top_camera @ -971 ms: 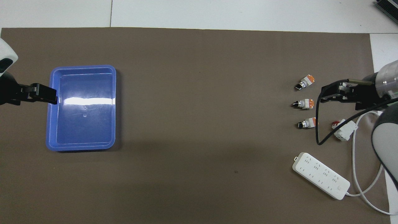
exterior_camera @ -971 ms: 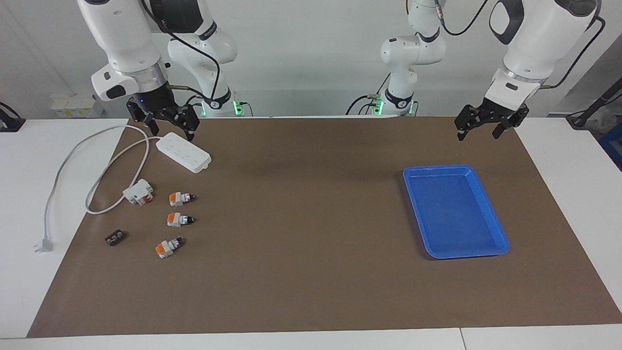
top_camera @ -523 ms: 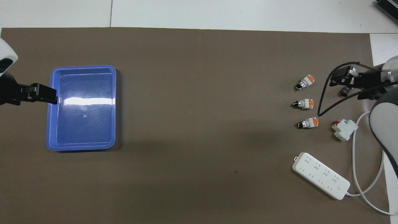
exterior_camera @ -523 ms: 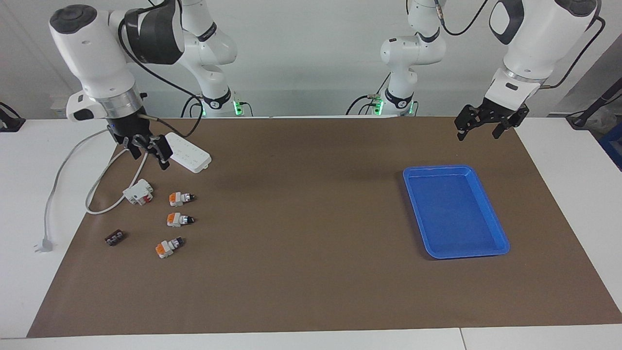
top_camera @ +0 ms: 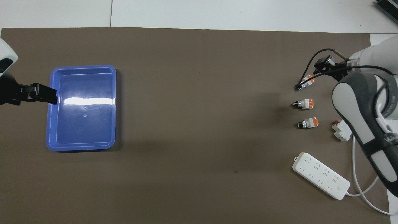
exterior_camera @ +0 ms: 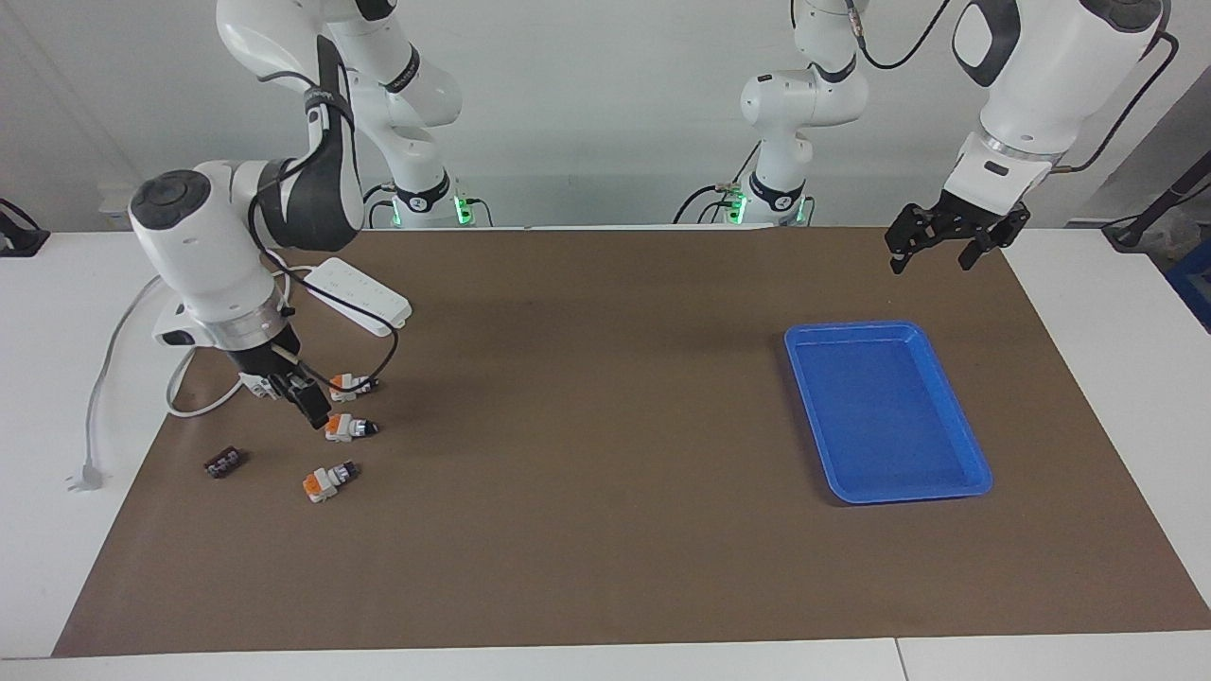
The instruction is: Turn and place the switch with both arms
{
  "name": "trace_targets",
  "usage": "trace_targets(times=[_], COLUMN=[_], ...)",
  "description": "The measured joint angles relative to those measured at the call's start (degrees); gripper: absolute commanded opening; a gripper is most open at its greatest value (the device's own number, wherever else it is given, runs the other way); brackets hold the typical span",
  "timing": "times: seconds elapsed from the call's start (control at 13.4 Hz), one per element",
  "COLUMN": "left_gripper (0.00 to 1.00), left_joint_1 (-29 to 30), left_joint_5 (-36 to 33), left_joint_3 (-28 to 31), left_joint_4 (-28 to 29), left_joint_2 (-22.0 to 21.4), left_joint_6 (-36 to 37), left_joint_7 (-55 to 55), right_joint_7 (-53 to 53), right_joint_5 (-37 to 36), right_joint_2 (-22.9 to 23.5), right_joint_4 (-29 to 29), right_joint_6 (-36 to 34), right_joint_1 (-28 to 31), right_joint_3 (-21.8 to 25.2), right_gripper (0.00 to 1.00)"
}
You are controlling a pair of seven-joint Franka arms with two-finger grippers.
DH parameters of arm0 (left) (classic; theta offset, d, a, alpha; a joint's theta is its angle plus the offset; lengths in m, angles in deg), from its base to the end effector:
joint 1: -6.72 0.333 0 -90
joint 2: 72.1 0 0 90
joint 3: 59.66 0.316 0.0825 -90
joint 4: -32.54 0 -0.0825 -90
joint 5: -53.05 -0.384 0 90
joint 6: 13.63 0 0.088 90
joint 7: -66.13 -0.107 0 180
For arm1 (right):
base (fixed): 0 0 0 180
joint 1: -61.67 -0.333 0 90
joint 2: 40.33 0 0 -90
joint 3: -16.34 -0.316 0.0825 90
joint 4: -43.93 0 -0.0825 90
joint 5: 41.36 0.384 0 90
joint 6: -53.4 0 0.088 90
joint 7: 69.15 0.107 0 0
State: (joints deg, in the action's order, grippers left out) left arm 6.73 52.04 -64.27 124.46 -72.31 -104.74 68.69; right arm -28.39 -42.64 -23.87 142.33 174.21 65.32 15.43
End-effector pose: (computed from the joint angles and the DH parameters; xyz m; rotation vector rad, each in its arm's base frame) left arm 0.5529 -0.0427 0.6124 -3.1225 0.0563 0.0146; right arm 0.6495 -0.0330 0.4288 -2.9016 1.1416 -0.1611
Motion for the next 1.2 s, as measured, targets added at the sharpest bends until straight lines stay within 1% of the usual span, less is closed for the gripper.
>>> trace_targets(times=[0.45, 0.6, 0.75, 0.97, 1.05, 1.12, 1.2], left_gripper=[1.00, 1.00, 1.00, 1.00, 1.00, 1.00, 1.00], left_joint_1=[0.0, 0.0, 0.0, 0.0, 0.0, 0.0, 0.0], left_joint_5=[0.0, 0.0, 0.0, 0.0, 0.0, 0.0, 0.0], left_joint_3=[0.0, 0.0, 0.0, 0.0, 0.0, 0.0, 0.0], left_joint_4=[0.0, 0.0, 0.0, 0.0, 0.0, 0.0, 0.0], left_joint_2=[0.0, 0.0, 0.0, 0.0, 0.0, 0.0, 0.0], left_joint_6=[0.0, 0.0, 0.0, 0.0, 0.0, 0.0, 0.0], left_joint_7=[0.0, 0.0, 0.0, 0.0, 0.0, 0.0, 0.0], right_joint_7=[4.1, 4.2, 4.5, 6.9, 7.4, 7.5, 7.6], right_joint_5=[0.0, 0.0, 0.0, 0.0, 0.0, 0.0, 0.0], right_joint_2=[8.2, 11.0, 13.8, 16.4, 16.8, 17.0, 17.0], right_joint_4=[-0.2, -1.3, -3.4, -4.7, -4.9, -5.0, -5.2], right_joint_6=[6.8, 8.5, 8.7, 10.0, 11.0, 11.2, 11.2], right_joint_1=[2.3, 2.6, 2.5, 2.0, 1.8, 1.8, 1.8], right_joint_3=[0.0, 0.0, 0.0, -0.1, -0.1, -0.1, -0.1], right_gripper=[0.92, 0.92, 0.89, 0.89, 0.85, 0.68, 0.21])
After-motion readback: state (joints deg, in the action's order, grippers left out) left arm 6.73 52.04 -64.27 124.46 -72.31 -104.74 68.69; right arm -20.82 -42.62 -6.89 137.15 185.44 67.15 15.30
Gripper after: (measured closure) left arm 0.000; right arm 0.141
